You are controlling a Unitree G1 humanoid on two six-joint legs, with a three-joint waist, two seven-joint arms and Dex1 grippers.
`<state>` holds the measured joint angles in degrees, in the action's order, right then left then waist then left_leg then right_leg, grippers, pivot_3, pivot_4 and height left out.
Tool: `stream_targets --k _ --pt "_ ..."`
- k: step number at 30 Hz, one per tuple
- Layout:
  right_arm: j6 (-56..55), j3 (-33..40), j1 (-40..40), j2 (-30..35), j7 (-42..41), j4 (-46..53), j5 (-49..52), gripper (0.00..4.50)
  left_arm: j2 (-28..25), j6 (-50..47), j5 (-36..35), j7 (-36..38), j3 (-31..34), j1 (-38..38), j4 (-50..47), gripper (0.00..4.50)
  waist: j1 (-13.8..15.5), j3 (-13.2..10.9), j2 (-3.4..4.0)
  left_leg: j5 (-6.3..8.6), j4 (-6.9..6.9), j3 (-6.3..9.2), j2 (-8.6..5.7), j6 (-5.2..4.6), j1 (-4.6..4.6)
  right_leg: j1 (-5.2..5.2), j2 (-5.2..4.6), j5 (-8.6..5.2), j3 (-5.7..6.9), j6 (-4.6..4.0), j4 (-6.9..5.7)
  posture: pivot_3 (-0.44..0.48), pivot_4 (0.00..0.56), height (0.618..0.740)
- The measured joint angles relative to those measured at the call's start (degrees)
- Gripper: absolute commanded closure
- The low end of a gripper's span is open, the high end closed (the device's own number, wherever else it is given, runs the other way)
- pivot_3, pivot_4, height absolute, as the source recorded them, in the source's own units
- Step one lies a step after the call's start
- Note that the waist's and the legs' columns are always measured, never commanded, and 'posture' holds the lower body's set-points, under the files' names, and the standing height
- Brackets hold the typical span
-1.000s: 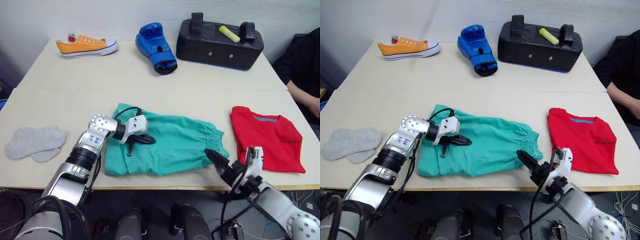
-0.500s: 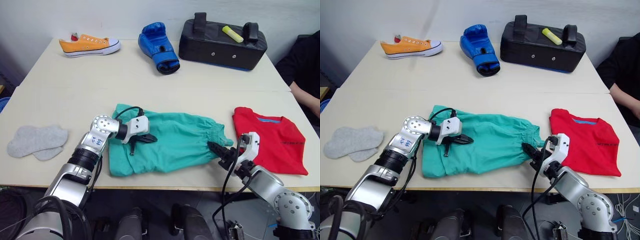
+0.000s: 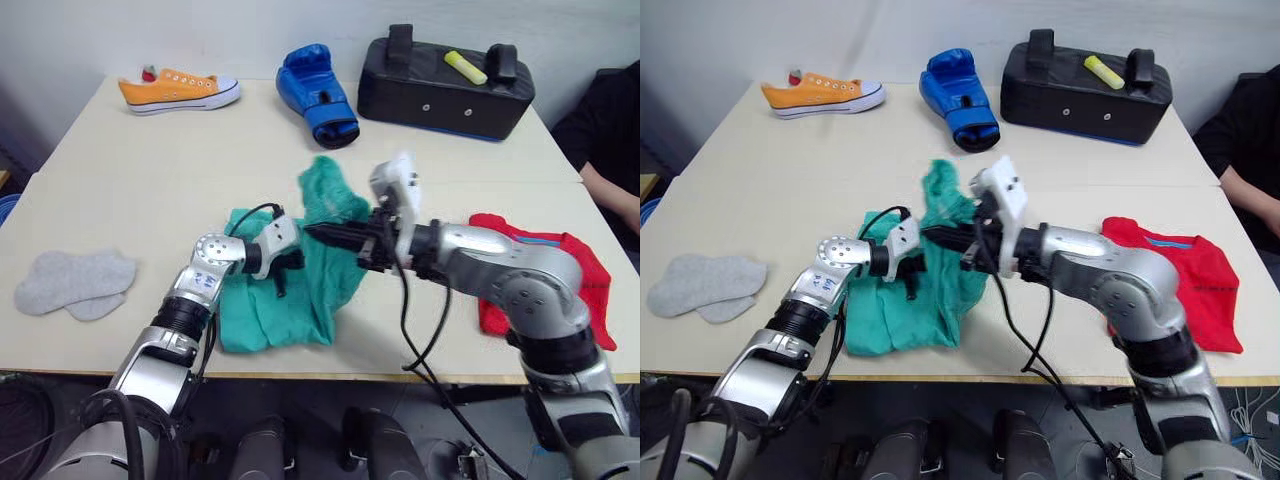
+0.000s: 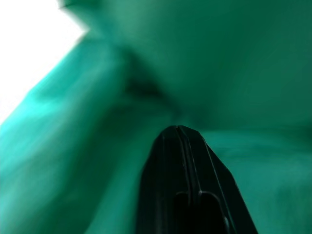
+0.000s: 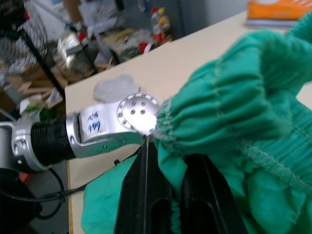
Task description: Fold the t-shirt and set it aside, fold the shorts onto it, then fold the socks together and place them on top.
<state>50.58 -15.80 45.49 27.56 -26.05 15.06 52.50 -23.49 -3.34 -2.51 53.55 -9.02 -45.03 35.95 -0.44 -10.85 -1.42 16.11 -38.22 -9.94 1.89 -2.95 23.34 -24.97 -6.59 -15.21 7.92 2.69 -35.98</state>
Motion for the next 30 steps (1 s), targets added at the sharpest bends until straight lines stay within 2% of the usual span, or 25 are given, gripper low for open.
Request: stream_targets --k 3,4,6,10,14,17,21,25,28,30 --pt "-2.65 -5.82 2.57 -3.09 -6.07 -7.51 -8.05 4.47 -3.94 -2.24 -2.22 -1.36 4.85 0.89 -1.91 4.50 -0.33 -0.01 -0.01 -0.04 -0.01 -0.07 -0.02 -0.05 0.13 -0.09 0.00 0.05 0.02 0.08 -0.06 0.000 0.150 0.740" --pt "-3.62 -7.18 3.21 -4.36 -7.83 -9.80 -10.19 3.97 -5.86 -3.28 -3.00 -1.71 6.81 1.13 -2.72 4.50 -0.60 0.00 -0.01 -0.04 0.00 -0.09 -0.03 -0.05 0.16 -0.11 0.00 0.06 0.01 0.10 -0.07 0.000 0.150 0.740" --pt "-4.78 -8.82 3.39 -5.63 -11.39 -12.29 -12.99 3.46 -9.03 -5.73 -4.38 -2.64 10.41 1.50 -5.79 4.50 -1.19 0.00 -0.01 -0.04 0.01 -0.09 -0.05 -0.05 0.26 -0.17 0.00 0.09 0.01 0.15 -0.06 0.000 0.150 0.740" --pt "-5.87 -8.95 3.47 -7.33 -20.45 -11.84 -13.51 2.13 -14.71 -10.10 -6.83 -3.73 15.85 4.18 -12.27 4.50 -1.26 -0.01 0.00 -0.03 0.03 -0.11 -0.08 -0.07 0.31 -0.20 0.00 0.11 -0.01 0.20 0.03 0.000 0.150 0.740" --pt "-5.25 -6.82 3.80 -7.37 -27.37 -8.30 -10.66 2.13 -17.56 -14.76 -9.04 -4.32 18.68 5.77 -17.19 4.50 -1.09 -0.02 -0.03 -0.03 0.02 -0.05 -0.09 -0.06 0.32 -0.21 0.00 0.13 -0.01 0.24 0.00 0.000 0.150 0.740" --pt "-4.20 -3.18 4.52 -3.93 -31.31 -6.30 -8.96 2.13 -18.63 -19.17 -12.30 -3.90 20.35 5.68 -23.28 4.50 -0.81 -0.02 -0.04 0.00 0.02 -0.01 -0.17 -0.05 0.32 -0.18 -0.08 0.19 -0.06 0.31 0.02 0.000 0.150 0.740" --pt "-1.29 3.23 4.35 0.96 -33.55 -5.99 -6.25 2.13 -17.58 -25.01 -16.91 -3.07 19.58 4.06 -31.92 4.50 -0.74 -0.02 -0.04 0.02 0.04 -0.02 -0.18 -0.04 0.30 -0.17 -0.10 0.21 -0.10 0.34 0.05 0.000 0.150 0.740" --pt "0.55 5.75 3.24 1.09 -32.99 -5.83 -5.24 2.13 -15.38 -26.86 -17.77 -3.10 16.14 1.09 -35.46 4.50 -1.22 -0.03 -0.03 -0.03 0.13 -0.16 -0.13 0.05 0.21 -0.20 -0.02 0.19 -0.12 0.30 0.00 0.000 0.150 0.740" --pt "-0.56 4.27 2.70 0.44 -30.88 -6.71 -9.57 2.75 -13.01 -30.09 -20.30 -2.60 14.27 -0.41 -36.25 4.50 -1.54 -0.03 -0.03 -0.06 0.17 -0.27 -0.09 0.10 0.13 -0.24 0.03 0.17 -0.19 0.26 -0.01 0.000 0.150 0.740" --pt "-2.37 3.14 1.64 -0.26 -29.26 -8.12 -12.92 3.44 -12.93 -32.70 -22.32 -0.08 11.92 -0.08 -38.50 4.50 -1.45 -0.03 -0.03 -0.09 0.18 -0.28 -0.08 0.15 0.15 -0.28 0.06 0.16 -0.19 0.25 -0.06 0.000 0.150 0.740"
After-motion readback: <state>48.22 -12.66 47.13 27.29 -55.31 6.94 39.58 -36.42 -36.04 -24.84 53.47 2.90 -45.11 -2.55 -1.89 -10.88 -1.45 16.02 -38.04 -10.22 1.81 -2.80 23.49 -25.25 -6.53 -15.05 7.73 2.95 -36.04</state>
